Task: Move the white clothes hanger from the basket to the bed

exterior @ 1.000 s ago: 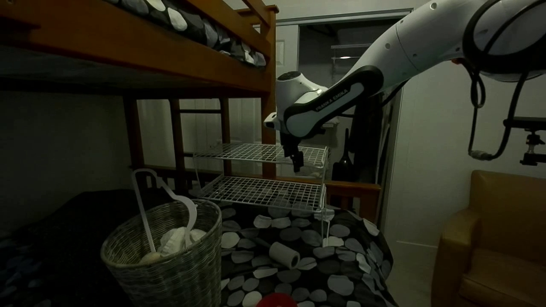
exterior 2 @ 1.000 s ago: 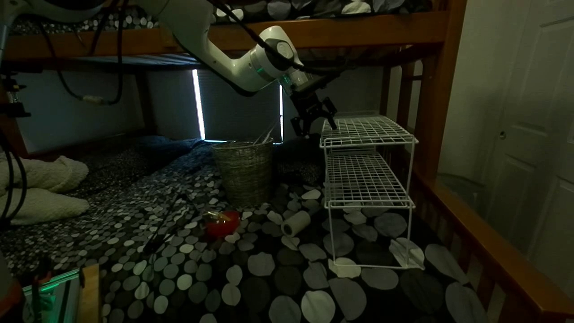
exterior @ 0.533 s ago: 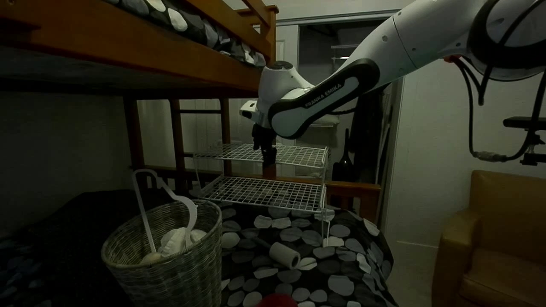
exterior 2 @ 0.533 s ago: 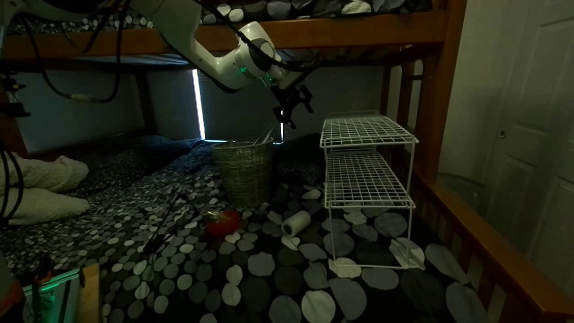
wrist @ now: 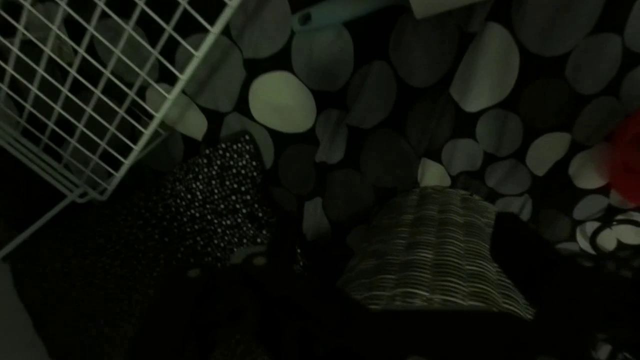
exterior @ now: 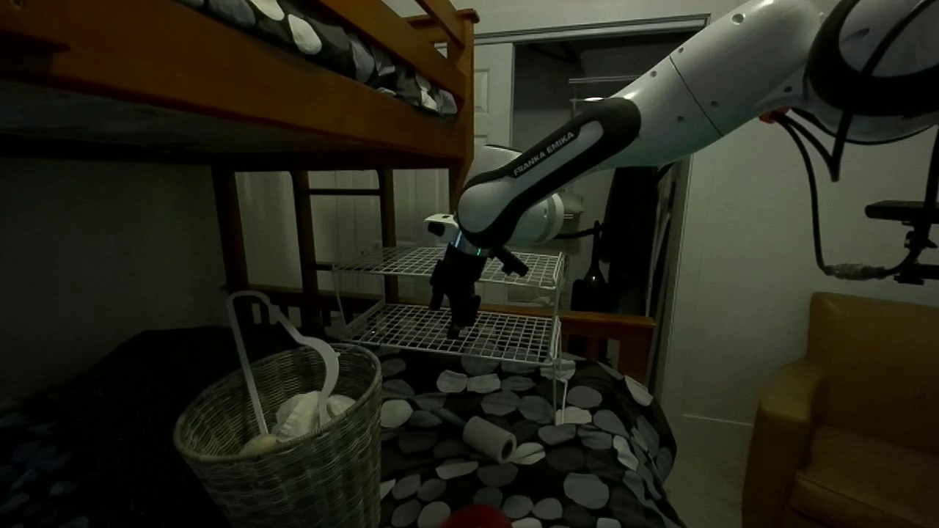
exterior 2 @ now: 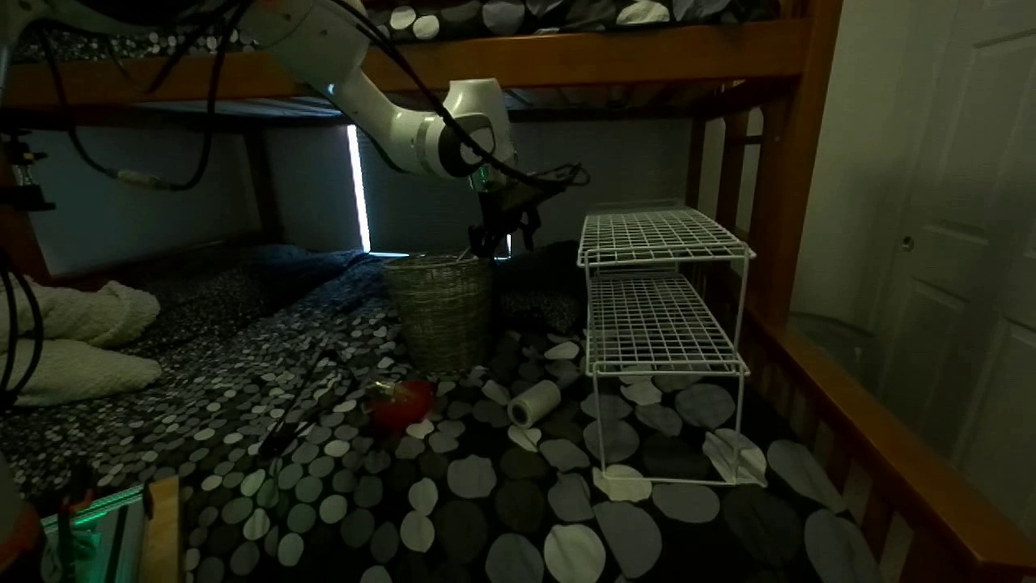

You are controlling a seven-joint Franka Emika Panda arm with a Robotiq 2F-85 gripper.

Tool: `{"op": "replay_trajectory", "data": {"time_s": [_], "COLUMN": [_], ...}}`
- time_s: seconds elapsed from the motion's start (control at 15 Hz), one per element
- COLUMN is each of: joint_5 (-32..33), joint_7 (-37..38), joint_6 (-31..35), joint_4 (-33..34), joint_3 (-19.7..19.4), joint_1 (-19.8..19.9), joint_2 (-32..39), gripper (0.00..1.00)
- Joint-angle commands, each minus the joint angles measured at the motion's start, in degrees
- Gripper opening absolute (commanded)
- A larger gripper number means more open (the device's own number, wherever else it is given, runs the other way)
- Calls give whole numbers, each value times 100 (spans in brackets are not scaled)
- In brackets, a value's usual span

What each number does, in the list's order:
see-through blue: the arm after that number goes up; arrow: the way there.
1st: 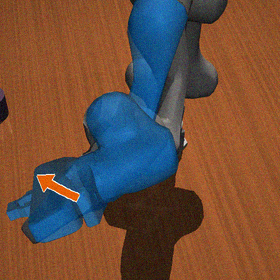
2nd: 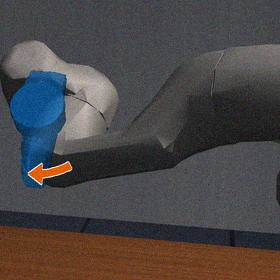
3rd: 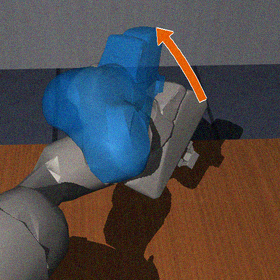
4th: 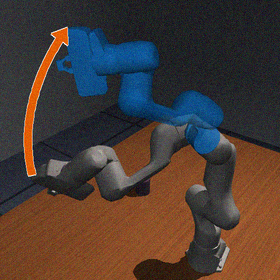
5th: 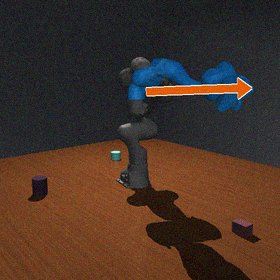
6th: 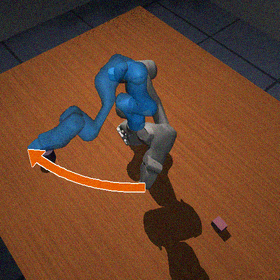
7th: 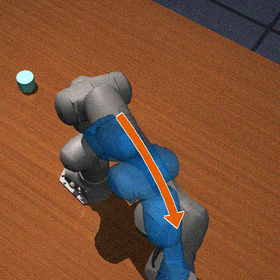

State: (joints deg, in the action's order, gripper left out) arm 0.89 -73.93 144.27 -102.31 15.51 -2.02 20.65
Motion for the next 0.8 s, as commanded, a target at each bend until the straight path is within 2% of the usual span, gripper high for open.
{"op": "replay_trajectory", "data": {"time_s": [0.0, 0.13, 0.27, 0.53, 0.67, 0.73], "joint_5": [-1317, -2030, -2337, -2644, -2846, -2896], "joint_7": [-1500, -2191, -2413, -2792, -2997, -3050], "joint_6": [468, 255, 246, 223, -135, -380], "joint_4": [111, 347, 516, 950, 1222, 1323], "joint_3": [600, 931, 968, 1058, 1216, 1231], "joint_1": [502, 718, 707, 687, 761, 737], "joint_2": [421, 674, 870, 1146, 1280, 1307], "gripper": [100, 100, 100, 100, 99, 90]}}
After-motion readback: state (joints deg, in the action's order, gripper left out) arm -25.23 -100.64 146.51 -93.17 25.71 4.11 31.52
